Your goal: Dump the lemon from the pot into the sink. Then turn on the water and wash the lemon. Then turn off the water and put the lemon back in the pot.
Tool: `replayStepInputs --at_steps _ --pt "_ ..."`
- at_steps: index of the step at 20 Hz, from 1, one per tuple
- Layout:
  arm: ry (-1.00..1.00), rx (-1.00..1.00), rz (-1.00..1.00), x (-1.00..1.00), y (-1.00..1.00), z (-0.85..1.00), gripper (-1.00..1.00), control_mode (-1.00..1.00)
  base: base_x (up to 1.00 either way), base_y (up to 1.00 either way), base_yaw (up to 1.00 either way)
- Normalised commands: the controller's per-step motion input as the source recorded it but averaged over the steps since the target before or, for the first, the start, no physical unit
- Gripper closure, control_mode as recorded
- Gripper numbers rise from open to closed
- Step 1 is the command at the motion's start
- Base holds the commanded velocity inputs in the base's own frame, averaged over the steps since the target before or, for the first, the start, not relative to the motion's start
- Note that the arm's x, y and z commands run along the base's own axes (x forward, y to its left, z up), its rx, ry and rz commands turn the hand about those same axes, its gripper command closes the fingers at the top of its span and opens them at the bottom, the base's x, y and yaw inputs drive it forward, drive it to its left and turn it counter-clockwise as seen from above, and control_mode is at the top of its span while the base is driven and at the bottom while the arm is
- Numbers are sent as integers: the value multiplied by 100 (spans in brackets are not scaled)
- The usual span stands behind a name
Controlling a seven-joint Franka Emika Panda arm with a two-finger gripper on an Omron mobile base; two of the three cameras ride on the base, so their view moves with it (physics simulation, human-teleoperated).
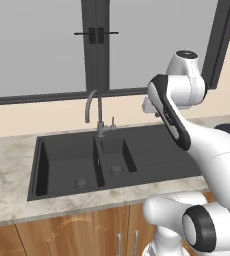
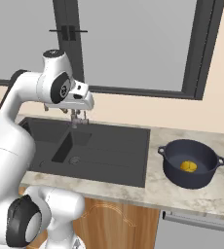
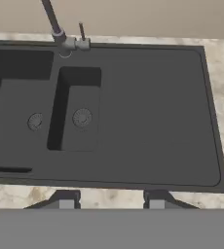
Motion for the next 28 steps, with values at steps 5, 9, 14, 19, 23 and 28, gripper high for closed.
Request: replayStepInputs --at_steps 5,9,14,19,23,28 --pt "11 -2 -1 1 -43 -39 -100 -100 0 0 0" --pt "2 -15 -19 7 -70 -21 -100 -100 0 0 0" --pt "7 -13 -29 35 -100 -13 -100 -100 0 0 0" --pt "10 1 -21 28 -100 1 -100 -100 0 0 0" --pt "7 13 -16 2 -100 6 -100 -100 0 0 0" --pt "0 10 -9 -3 -100 0 -100 -100 0 0 0"
